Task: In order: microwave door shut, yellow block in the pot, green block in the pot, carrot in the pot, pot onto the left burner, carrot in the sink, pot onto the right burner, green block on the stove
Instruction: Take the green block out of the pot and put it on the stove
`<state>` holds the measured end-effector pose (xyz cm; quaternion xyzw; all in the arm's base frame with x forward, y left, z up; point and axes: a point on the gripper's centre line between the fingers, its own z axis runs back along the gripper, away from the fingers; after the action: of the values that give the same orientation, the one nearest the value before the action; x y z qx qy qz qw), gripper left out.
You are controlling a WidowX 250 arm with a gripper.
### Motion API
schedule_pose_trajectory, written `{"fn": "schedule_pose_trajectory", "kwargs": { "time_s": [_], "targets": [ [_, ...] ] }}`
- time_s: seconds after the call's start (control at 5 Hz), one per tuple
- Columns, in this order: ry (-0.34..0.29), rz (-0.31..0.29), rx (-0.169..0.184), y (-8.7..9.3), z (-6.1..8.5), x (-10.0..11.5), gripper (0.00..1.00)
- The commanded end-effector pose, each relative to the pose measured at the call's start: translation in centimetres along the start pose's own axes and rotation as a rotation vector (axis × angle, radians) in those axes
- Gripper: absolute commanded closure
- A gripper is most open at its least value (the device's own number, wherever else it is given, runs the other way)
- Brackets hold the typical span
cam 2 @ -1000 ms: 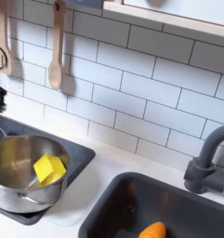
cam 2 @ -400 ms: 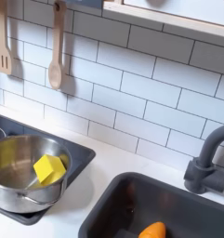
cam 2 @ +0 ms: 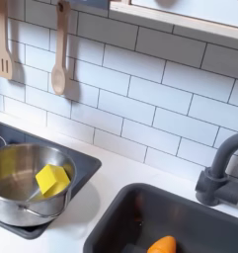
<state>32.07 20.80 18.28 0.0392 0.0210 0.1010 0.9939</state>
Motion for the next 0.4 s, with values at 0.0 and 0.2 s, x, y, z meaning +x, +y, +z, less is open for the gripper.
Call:
{"fn": "schedule_pose_trajectory", "kwargs": {
  "time_s": [0.0,0.2],
  "targets": [
    [0.030,-0.013,-0.018,-0.23,-1.65,1.01,1.00],
    [0.034,-0.013,-0.020,0.12,-1.77,1.28,0.00]
  ]
}}
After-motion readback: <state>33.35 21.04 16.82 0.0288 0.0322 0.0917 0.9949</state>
